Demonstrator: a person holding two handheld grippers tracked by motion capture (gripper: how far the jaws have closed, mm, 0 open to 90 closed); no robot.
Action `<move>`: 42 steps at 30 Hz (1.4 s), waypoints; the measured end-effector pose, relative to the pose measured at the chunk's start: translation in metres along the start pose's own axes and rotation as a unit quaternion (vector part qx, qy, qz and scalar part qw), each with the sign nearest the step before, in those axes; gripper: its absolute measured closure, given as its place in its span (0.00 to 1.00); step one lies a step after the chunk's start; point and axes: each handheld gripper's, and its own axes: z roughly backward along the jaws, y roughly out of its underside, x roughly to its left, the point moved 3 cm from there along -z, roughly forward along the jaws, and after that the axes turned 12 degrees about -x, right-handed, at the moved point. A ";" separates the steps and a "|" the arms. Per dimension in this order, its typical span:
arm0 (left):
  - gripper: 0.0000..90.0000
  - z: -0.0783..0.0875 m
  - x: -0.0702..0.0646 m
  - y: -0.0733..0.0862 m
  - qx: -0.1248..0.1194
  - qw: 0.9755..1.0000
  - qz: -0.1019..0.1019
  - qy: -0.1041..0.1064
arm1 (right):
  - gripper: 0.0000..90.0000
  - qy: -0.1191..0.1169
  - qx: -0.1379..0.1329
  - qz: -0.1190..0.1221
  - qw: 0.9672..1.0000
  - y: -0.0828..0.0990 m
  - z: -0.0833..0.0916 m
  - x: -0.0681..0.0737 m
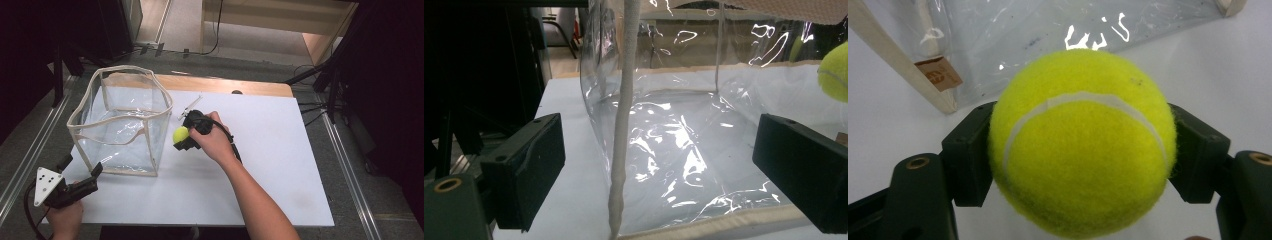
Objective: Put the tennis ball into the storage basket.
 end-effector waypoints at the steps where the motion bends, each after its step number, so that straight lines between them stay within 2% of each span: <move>1: 0.08 0.000 0.000 0.000 0.001 1.000 -0.001 -0.001 | 0.27 -0.002 -0.002 0.002 1.000 -0.003 0.002 0.001; 6: 0.08 -0.001 0.000 0.000 -0.001 1.000 0.000 -0.002 | 0.27 -0.003 -0.009 -0.005 1.000 -0.008 0.008 0.002; 9: 0.08 0.000 0.000 0.000 0.003 1.000 0.000 -0.002 | 0.27 -0.002 -0.016 0.004 1.000 -0.013 0.013 0.001; 16: 0.08 -0.001 0.000 0.000 0.002 1.000 0.000 -0.003 | 0.27 -0.004 -0.020 0.007 1.000 -0.021 0.023 0.001; 19: 0.08 -0.001 -0.001 0.000 0.001 1.000 0.001 -0.002 | 0.27 0.000 -0.024 0.017 1.000 -0.026 0.029 0.000; 32: 0.08 -0.001 -0.001 0.000 0.000 1.000 0.000 -0.002 | 0.27 0.003 -0.032 0.022 0.999 -0.040 0.045 0.000; 35: 0.08 -0.001 0.000 0.000 0.004 1.000 -0.001 -0.002 | 0.27 -0.002 -0.032 0.022 0.999 -0.045 0.051 0.001; 42: 0.08 -0.001 0.000 0.000 0.003 1.000 0.000 -0.003 | 0.27 0.001 -0.043 0.026 0.999 -0.054 0.061 0.000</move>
